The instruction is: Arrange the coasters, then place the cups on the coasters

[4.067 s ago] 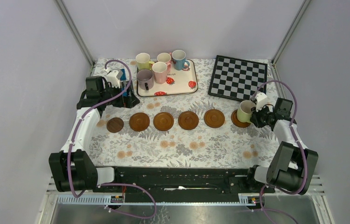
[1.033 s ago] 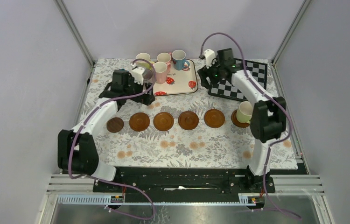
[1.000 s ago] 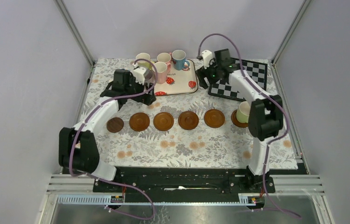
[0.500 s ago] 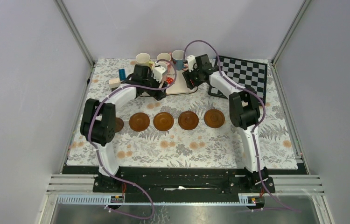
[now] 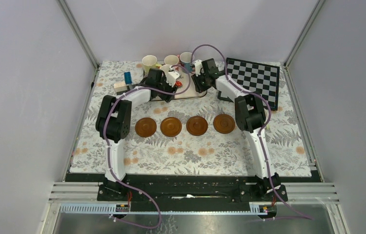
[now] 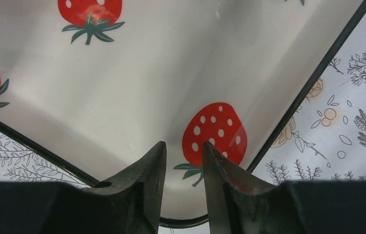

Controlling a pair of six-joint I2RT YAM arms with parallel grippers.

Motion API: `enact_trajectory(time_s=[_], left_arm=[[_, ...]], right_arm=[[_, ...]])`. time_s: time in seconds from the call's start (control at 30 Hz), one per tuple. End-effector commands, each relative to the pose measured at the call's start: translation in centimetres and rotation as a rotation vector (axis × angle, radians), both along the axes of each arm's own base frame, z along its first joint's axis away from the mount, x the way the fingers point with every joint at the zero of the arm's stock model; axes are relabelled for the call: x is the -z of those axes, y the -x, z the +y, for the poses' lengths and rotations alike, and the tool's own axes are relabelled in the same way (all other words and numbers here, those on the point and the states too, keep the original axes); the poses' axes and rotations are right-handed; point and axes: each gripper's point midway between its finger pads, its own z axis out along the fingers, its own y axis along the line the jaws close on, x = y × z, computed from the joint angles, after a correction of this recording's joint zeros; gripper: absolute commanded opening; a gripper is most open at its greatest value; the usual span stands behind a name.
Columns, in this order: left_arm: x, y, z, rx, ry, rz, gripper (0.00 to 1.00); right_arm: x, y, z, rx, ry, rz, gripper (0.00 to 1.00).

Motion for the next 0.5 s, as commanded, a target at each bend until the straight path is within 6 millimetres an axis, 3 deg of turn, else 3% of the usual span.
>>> enact_trajectory(time_s=[0.0, 0.2, 0.47], left_arm=[[-1.5, -3.1, -0.3, -0.03, -0.044, -0.128, 0.49], [-0.3, -3.5, 0.1, -0.045, -0.108, -0.148, 0.41], [1.6, -0.7, -1.0, 0.046, -0.157, -0.1, 0.34]], right_arm=[[-0.1, 0.3, 0.4, 0.009, 0.013, 0.016, 0.39], [0.9, 1.3, -0.2, 0.0, 0.047, 0.058, 0.37], [1.6, 3.1, -1.5, -0.02, 0.097, 0.089, 0.34]])
